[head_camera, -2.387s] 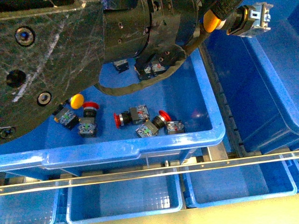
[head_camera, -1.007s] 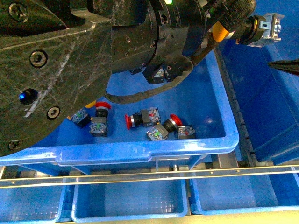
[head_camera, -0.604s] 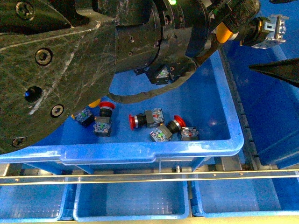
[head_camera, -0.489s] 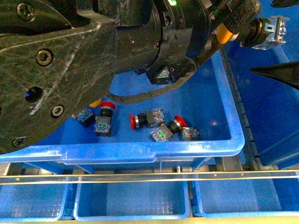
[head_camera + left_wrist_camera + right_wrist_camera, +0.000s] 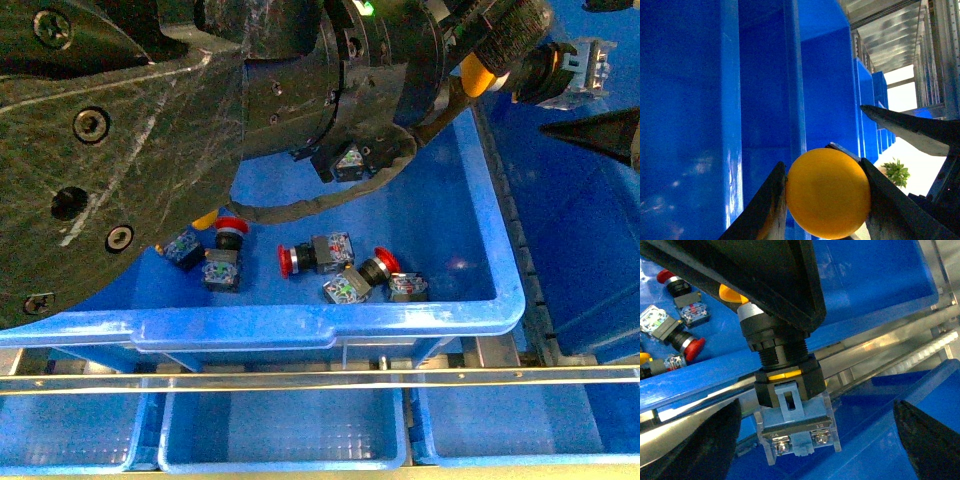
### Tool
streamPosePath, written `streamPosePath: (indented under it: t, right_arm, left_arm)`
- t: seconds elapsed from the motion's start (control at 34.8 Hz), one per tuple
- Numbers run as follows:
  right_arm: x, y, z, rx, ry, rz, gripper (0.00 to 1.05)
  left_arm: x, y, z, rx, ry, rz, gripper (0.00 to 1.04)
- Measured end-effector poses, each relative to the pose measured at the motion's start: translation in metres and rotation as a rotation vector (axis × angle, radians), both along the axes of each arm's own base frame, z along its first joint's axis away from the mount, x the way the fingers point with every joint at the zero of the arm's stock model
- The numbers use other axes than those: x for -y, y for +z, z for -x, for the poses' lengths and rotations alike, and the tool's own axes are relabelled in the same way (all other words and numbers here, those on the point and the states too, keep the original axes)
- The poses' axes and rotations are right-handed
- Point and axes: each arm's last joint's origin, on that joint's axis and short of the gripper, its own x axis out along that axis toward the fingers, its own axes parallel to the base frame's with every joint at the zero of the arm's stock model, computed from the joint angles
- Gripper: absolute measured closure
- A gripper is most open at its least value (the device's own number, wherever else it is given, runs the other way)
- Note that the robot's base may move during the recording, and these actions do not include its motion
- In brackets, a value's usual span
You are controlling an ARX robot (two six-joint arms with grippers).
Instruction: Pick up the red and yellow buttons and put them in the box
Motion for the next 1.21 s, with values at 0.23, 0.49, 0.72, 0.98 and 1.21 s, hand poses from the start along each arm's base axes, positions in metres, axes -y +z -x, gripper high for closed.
streamPosePath:
  t: [0.23, 0.49, 0.72, 0.98, 1.21]
  right_arm:
    - [-0.0003, 0.0019, -0.0011, 0.006, 0.000, -0.002, 0.42]
    - [-0.0009, 0.0019, -0.0009, 0.009, 0.017, -0.003, 0.76]
    - [-0.0010, 0.0020, -0.0009, 0.016, 0.025, 0.004, 0.77]
    - [-0.0002, 0.0020, -0.0012, 0.018, 0.025, 0.006, 0.77]
    - [0.0009, 0.0020, -0.0014, 0.016, 0.023, 0.003, 0.78]
  left_arm:
    - [-0.0005, 0.0000, -0.0004, 0.000, 0.001, 0.000, 0.72]
    - [-0.0018, 0.0007, -0.0020, 0.000, 0.009, 0.003, 0.72]
    - [-0.0016, 0.0017, -0.0028, 0.002, 0.009, 0.006, 0.72]
    - [-0.0007, 0.0027, -0.0040, 0.005, 0.008, 0.007, 0.72]
    - [-0.0002, 0.0024, -0.0047, 0.002, 0.009, 0.004, 0.46]
